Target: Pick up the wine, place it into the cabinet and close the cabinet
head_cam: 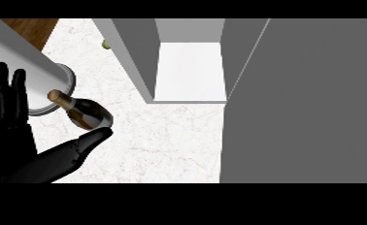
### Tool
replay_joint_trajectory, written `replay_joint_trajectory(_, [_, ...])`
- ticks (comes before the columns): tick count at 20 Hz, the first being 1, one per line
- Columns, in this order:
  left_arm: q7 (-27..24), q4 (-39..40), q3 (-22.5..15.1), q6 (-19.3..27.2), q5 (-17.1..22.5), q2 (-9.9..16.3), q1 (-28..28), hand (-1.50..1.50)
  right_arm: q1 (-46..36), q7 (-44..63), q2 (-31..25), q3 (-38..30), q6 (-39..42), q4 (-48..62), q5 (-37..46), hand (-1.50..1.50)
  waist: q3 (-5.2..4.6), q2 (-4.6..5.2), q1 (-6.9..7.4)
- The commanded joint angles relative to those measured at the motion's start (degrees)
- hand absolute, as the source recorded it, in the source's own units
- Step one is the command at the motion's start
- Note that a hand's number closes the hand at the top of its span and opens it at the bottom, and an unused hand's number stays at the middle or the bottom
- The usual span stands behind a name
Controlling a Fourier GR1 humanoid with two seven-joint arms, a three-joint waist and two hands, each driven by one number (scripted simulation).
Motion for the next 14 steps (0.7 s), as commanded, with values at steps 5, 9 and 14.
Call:
replay_joint_trajectory(5, [-2.92,1.27,11.73,-5.3,13.07,3.21,4.21,-1.5,4.15,5.13,0.6,0.58,-1.58,-11.93,-1.8,-1.5,-0.07,-0.05,-0.25])
replay_joint_trajectory(9, [-7.44,3.26,9.69,-6.06,14.55,-0.09,7.83,-1.5,1.06,6.15,-0.14,-1.42,-1.49,-10.55,-4.12,-1.5,-0.05,-0.02,-0.04])
replay_joint_trajectory(14, [-11.31,8.96,16.34,-11.77,22.4,1.76,8.32,-1.5,2.58,1.93,0.34,-2.31,0.91,-6.97,-3.75,-1.5,0.0,0.05,-0.04])
